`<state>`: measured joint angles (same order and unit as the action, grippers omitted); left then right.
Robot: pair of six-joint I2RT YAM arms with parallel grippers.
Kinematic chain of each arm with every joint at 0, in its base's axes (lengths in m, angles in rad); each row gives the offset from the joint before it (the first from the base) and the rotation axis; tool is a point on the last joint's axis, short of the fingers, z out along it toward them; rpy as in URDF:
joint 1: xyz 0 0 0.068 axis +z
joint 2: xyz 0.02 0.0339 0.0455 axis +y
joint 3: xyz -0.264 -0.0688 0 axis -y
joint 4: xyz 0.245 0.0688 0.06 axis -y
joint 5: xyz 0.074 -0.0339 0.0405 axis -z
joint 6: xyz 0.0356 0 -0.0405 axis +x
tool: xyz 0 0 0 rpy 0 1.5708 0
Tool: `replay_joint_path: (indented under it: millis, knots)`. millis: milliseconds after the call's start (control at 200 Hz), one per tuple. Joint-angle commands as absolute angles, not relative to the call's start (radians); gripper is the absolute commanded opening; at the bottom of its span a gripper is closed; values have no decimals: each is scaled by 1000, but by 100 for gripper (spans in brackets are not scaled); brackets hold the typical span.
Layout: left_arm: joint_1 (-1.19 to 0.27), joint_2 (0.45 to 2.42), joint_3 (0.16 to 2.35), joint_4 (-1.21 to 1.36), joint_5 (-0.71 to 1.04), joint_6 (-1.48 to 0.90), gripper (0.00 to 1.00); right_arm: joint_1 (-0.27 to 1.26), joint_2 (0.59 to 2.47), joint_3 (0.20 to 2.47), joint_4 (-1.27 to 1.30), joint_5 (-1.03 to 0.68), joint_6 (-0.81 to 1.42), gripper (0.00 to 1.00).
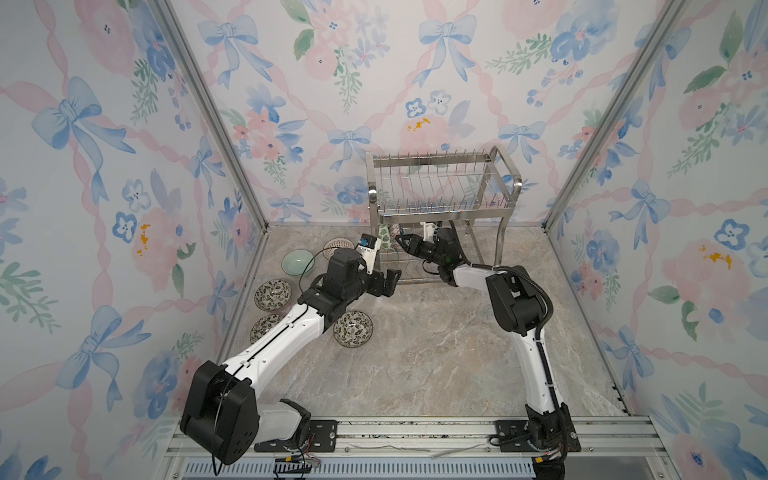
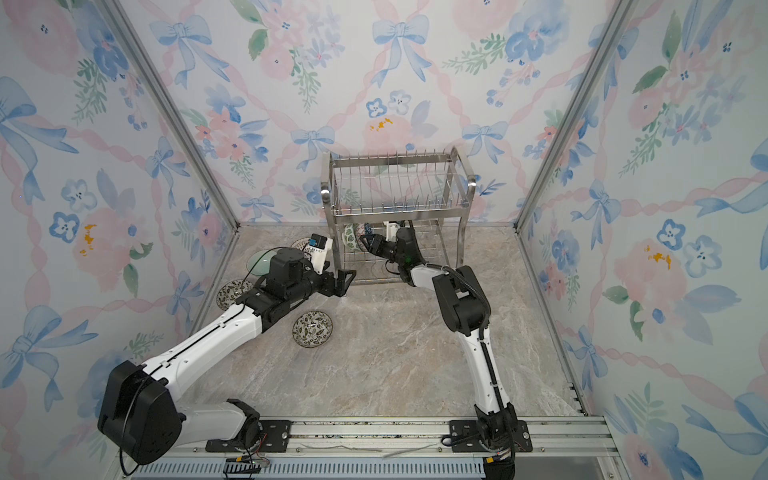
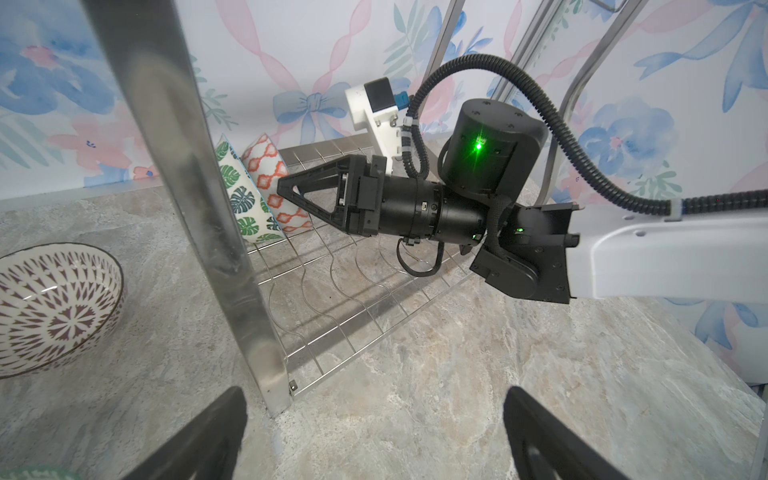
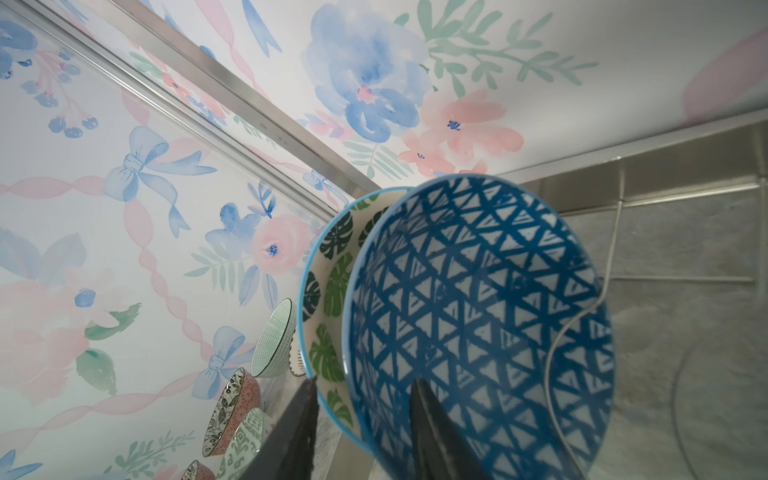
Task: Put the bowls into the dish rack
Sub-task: 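Open the right gripper and withdraw it from the rack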
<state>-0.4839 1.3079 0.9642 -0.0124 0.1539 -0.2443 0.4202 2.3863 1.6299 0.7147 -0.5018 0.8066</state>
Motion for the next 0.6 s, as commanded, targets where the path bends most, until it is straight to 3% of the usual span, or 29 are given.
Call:
replay_joint_path:
  millis: [0, 595]
  knots:
    - [-477, 1299, 959, 0, 143, -238, 98, 416, 2309, 1573, 758, -521, 792, 43]
    - [-478, 1261, 950, -1, 139, -261, 98, 426, 2069, 1261, 774, -473, 704, 64]
